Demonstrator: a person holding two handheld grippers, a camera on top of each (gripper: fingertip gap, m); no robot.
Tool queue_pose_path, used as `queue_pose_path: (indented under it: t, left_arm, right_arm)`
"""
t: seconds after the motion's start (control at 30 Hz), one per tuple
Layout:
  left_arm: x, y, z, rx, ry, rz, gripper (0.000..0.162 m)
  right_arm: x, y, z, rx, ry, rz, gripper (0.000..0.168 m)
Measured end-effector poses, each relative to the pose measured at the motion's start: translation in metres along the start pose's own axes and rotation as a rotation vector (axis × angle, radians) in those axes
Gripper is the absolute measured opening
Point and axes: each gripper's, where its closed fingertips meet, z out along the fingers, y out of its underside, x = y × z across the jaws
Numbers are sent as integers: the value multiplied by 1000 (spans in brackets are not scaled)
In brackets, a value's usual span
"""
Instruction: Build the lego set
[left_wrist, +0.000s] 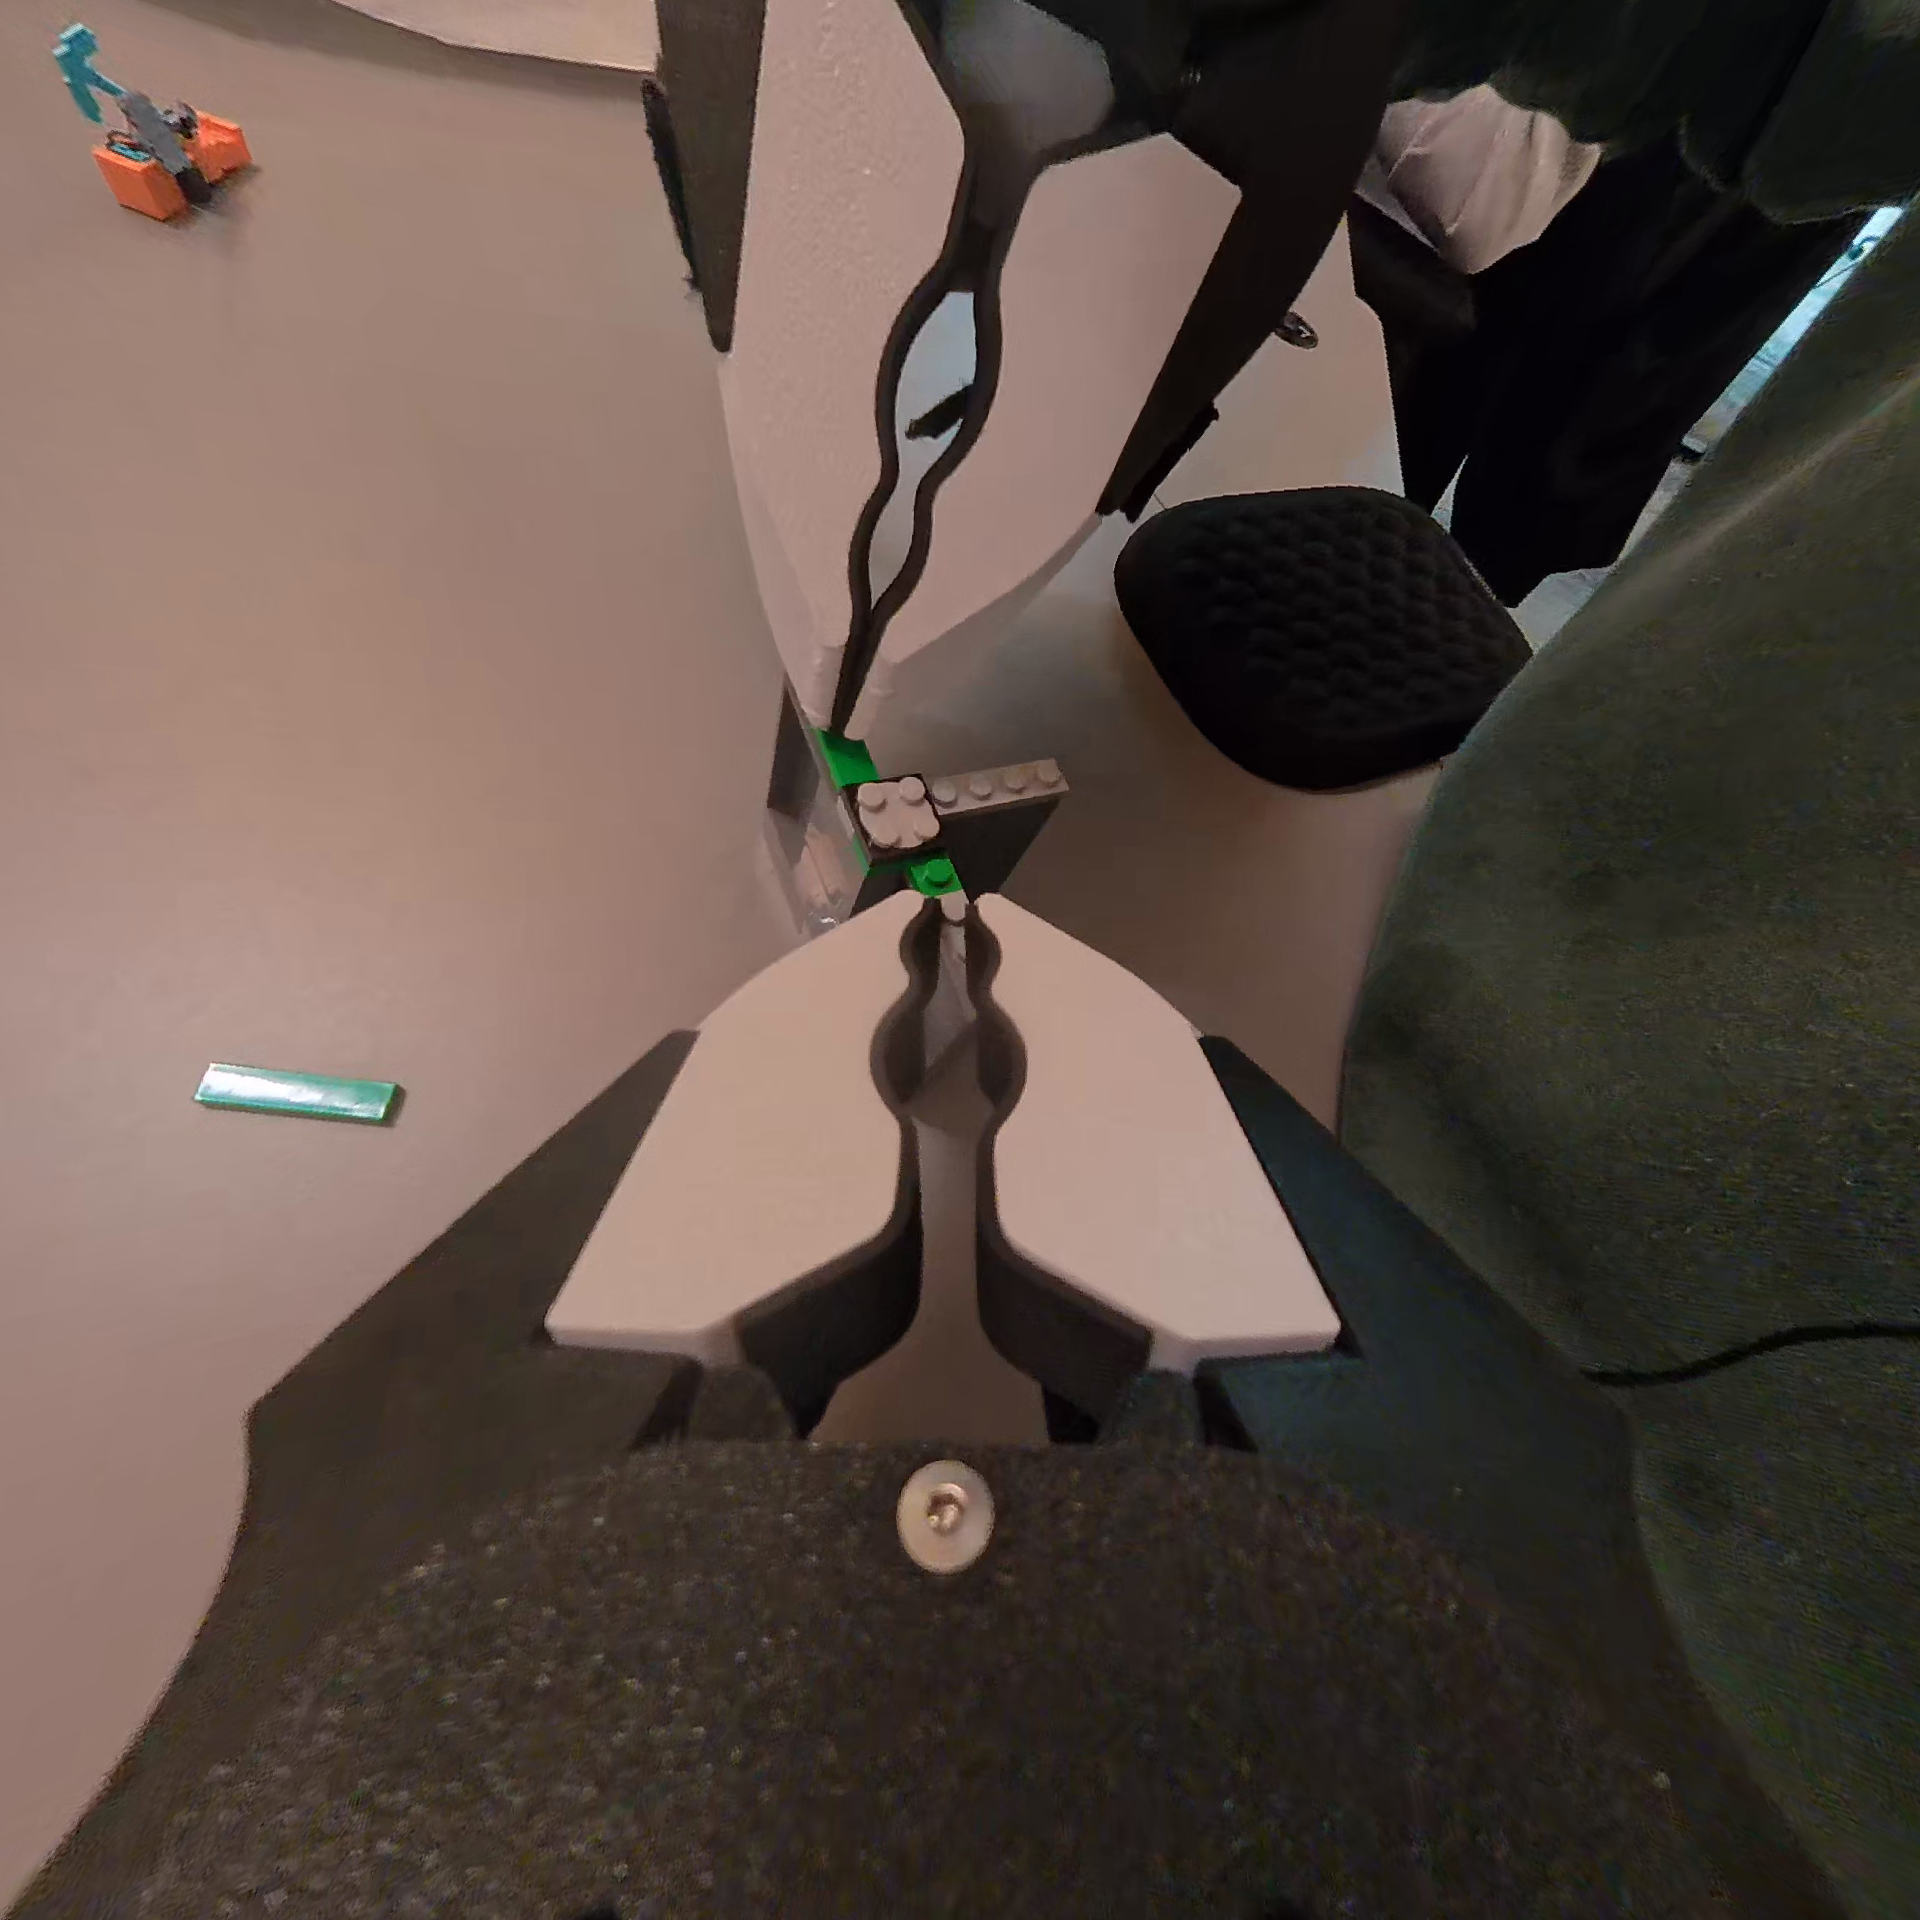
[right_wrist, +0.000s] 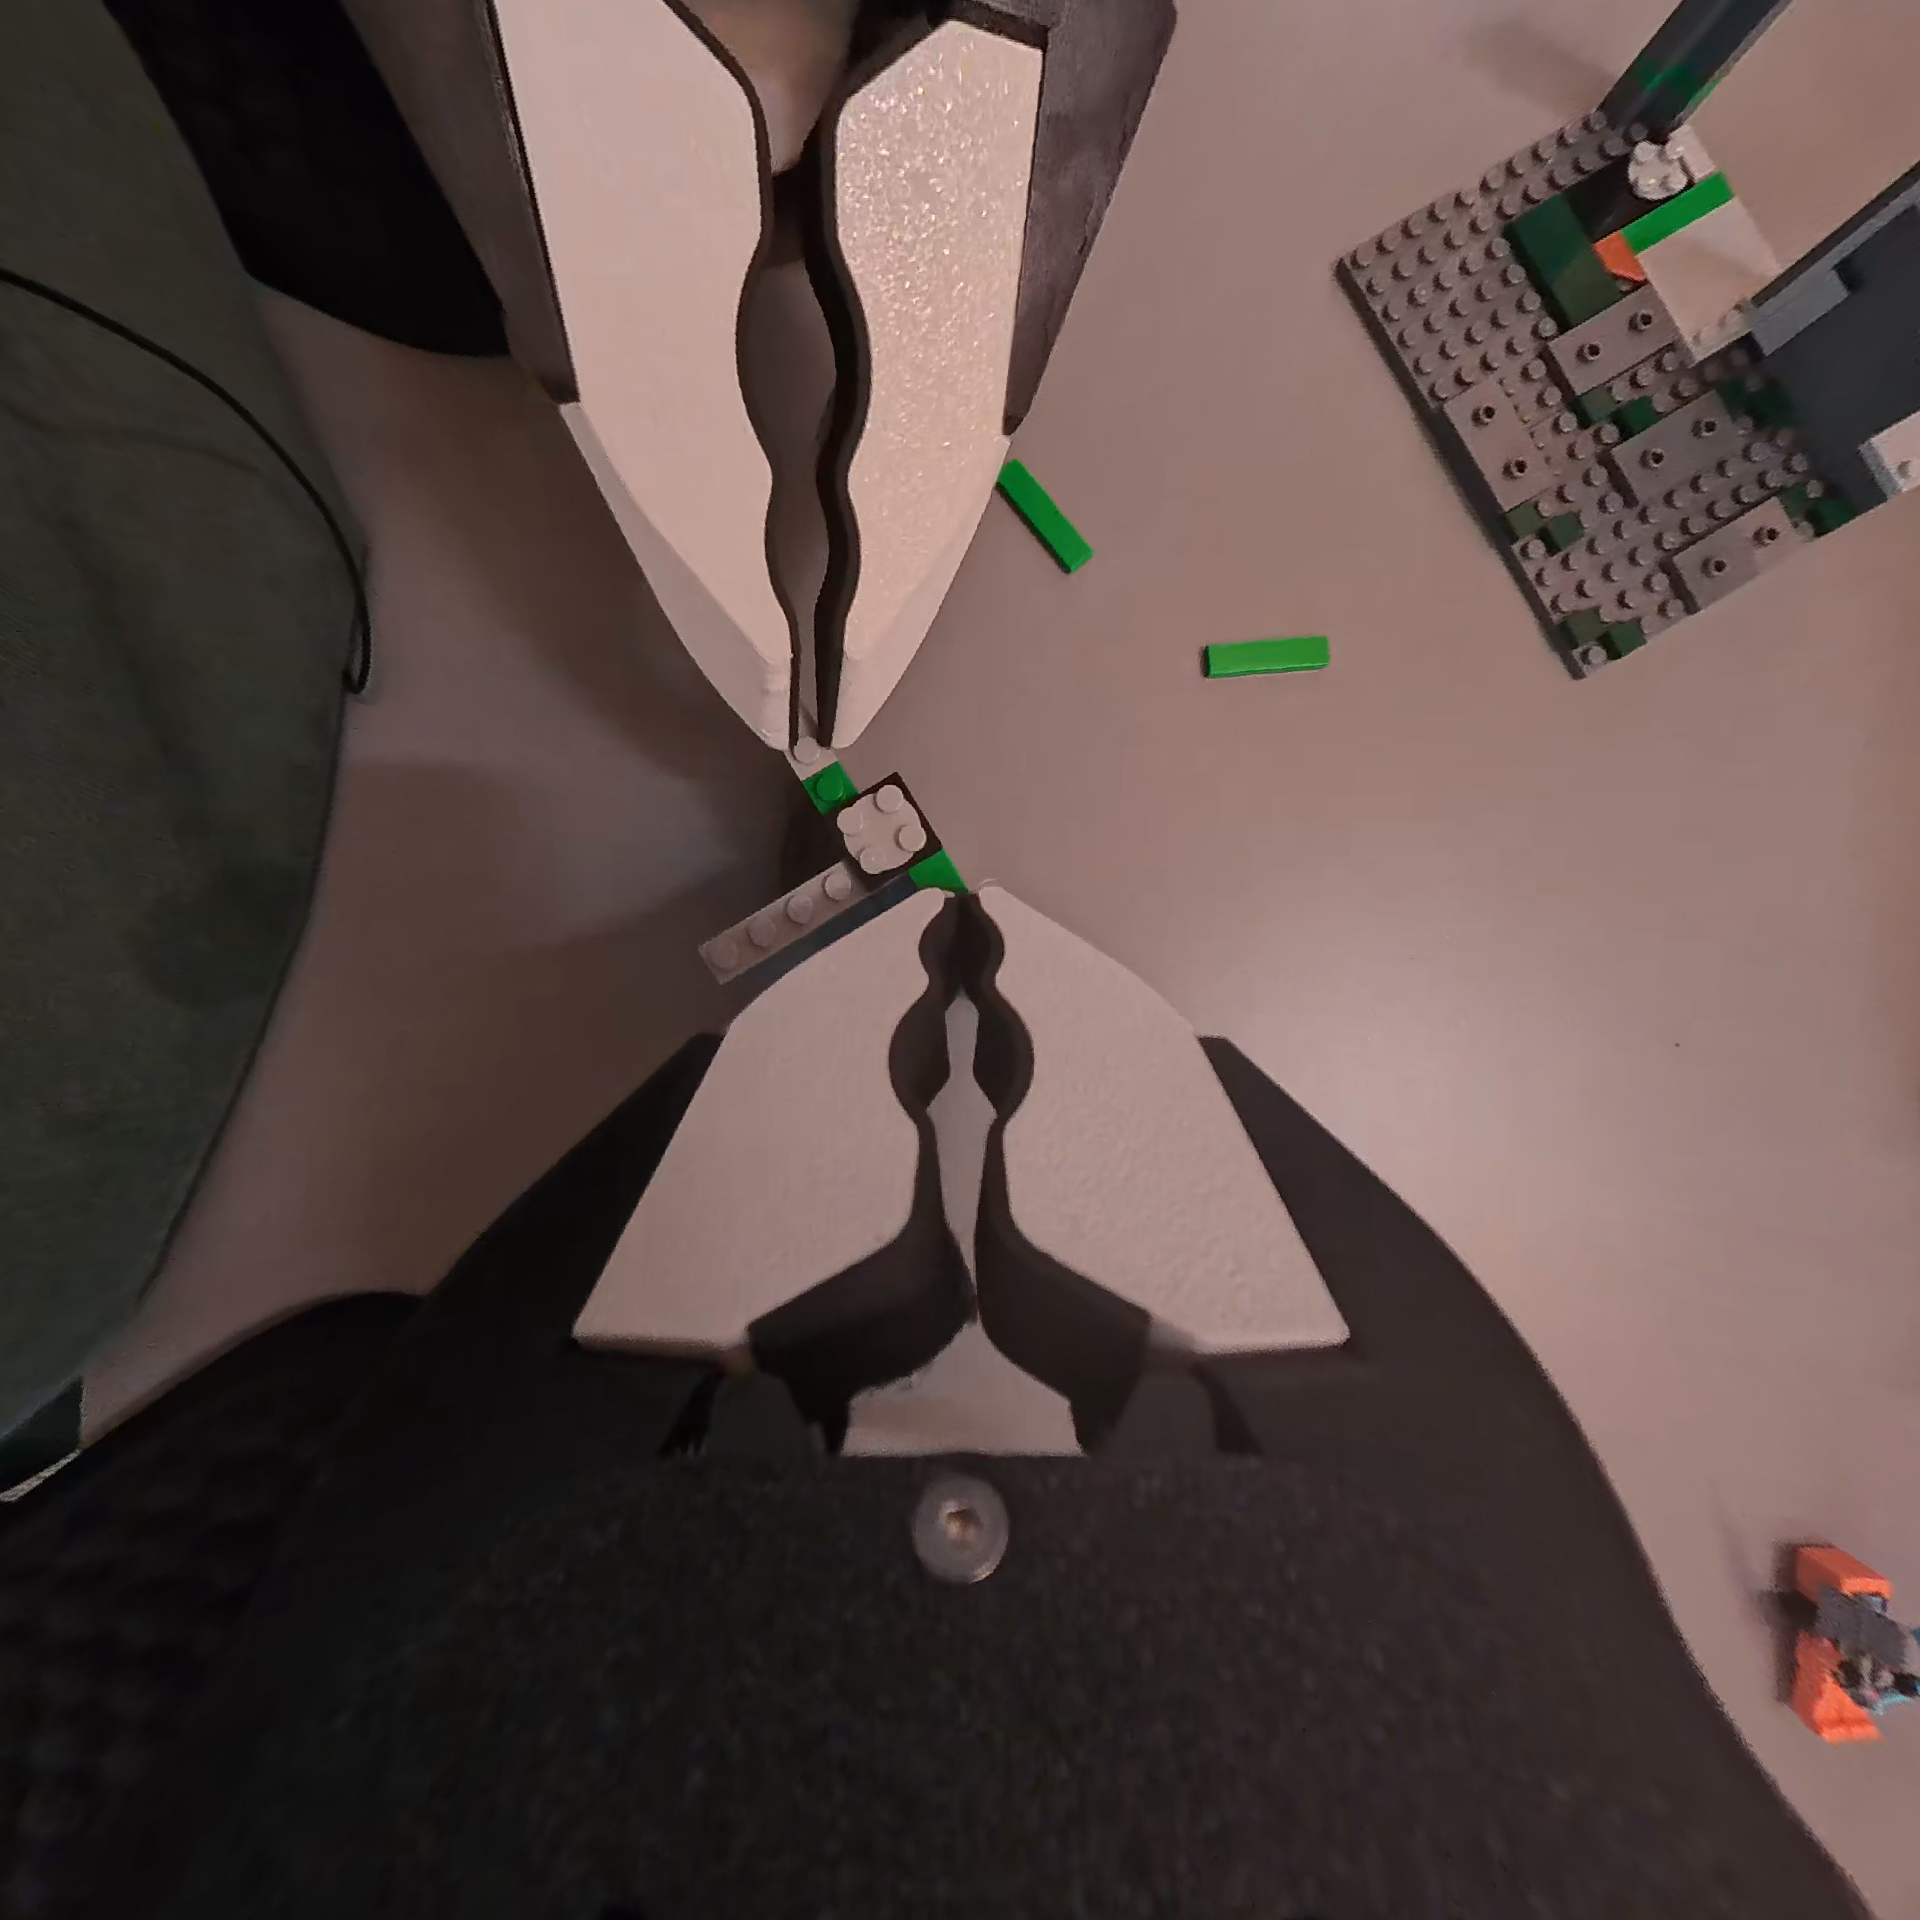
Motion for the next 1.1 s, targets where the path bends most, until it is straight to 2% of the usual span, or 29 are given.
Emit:
queue_pose_path:
  t: [0.03, 0.23, 0.37, 0.5, 0.7, 0.9, 1.1]
  left_arm:
    - [0, 0, 0, 1, 0, -2, 4]
    - [2, -3, -1, 26, 16, -15, 4]
    - [-7, -16, -18, 87, -32, -16, 6]
    - [-35, -12, -31, 90, -161, -12, 5]
    - [-84, 17, -33, -72, -347, 40, 22]
    - [-111, 30, -18, -207, -336, 138, 32]
    - [-129, 38, -10, -303, -245, 142, 37]
  right_arm:
    - [0, 0, 0, -3, 6, -4, 0]
    - [0, -2, 0, 11, 30, 11, 0]
    - [8, -14, -12, 182, 37, 139, 0]
    - [25, -19, -33, 312, 86, 227, 0]
    - [35, 0, -50, 450, 170, 340, 0]
    - [24, 29, -55, 556, 193, 441, 0]
    - [6, 52, -57, 590, 185, 488, 0]
